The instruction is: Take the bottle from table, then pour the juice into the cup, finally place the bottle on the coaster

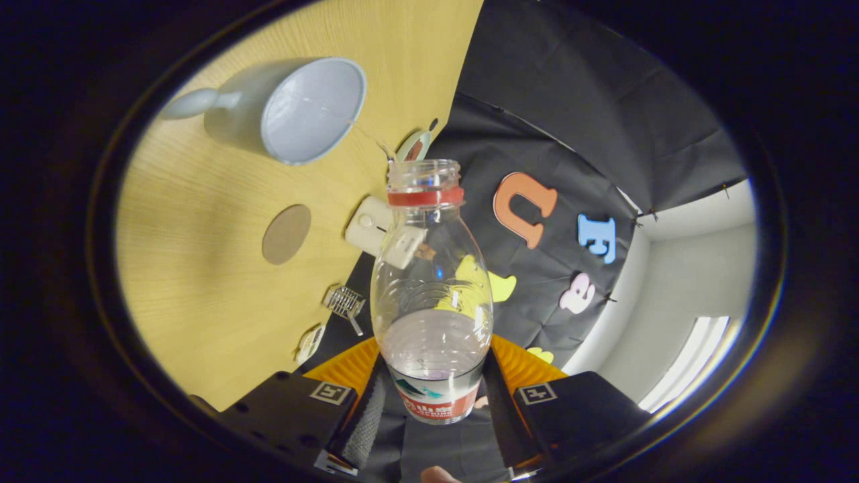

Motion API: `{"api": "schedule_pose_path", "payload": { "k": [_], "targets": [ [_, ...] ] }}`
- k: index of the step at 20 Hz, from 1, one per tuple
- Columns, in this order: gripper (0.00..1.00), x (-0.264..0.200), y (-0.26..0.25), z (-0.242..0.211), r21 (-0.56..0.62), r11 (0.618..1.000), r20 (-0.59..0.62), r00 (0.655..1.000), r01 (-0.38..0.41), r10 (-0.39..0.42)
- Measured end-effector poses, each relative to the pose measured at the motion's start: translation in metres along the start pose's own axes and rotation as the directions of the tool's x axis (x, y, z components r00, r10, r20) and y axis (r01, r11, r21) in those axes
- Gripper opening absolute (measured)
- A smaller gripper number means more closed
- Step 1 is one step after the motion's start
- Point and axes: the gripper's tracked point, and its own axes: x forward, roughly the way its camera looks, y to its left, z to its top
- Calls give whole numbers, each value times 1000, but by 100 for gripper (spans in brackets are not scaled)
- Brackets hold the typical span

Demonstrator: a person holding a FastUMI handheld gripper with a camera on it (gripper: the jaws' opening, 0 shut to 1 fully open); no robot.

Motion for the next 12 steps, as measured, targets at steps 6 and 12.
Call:
{"api": "schedule_pose_path", "payload": {
  "k": [6, 12],
  "targets": [
    [75, -2, -3, 5, -13, 1000, 8, 1000, 11, -10],
    [76, -4, -4, 5, 16, 1000, 11, 1000, 11, -12]
  ]
}}
